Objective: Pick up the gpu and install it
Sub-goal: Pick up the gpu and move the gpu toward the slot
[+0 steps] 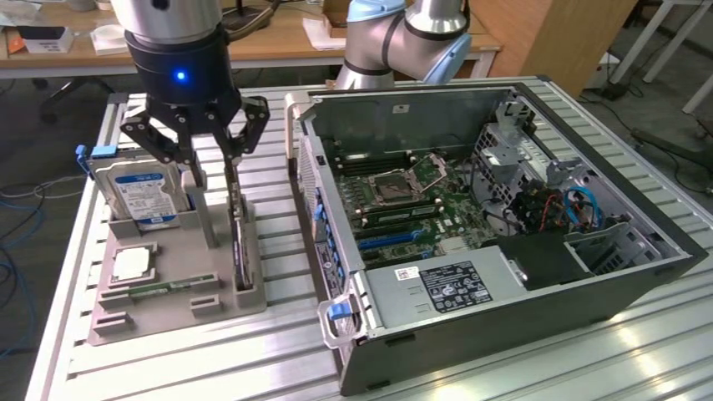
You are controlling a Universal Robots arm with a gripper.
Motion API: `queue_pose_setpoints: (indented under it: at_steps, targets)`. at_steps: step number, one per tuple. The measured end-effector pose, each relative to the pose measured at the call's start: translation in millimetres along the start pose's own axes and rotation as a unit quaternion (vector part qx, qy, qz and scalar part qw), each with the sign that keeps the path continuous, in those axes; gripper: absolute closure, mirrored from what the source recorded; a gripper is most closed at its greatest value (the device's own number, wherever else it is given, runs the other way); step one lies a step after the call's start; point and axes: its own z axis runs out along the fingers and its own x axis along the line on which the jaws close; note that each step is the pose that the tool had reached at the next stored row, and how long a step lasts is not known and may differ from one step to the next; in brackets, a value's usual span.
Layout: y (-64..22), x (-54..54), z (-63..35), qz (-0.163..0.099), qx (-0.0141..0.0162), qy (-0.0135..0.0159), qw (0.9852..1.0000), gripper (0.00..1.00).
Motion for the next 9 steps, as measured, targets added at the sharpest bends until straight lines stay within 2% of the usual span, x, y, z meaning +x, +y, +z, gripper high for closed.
queue_pose_setpoints:
  at_steps: [9]
  targets:
    - [-0.3,0.1,4.3,0.0,0.0,-0.0001,1.0,0.59]
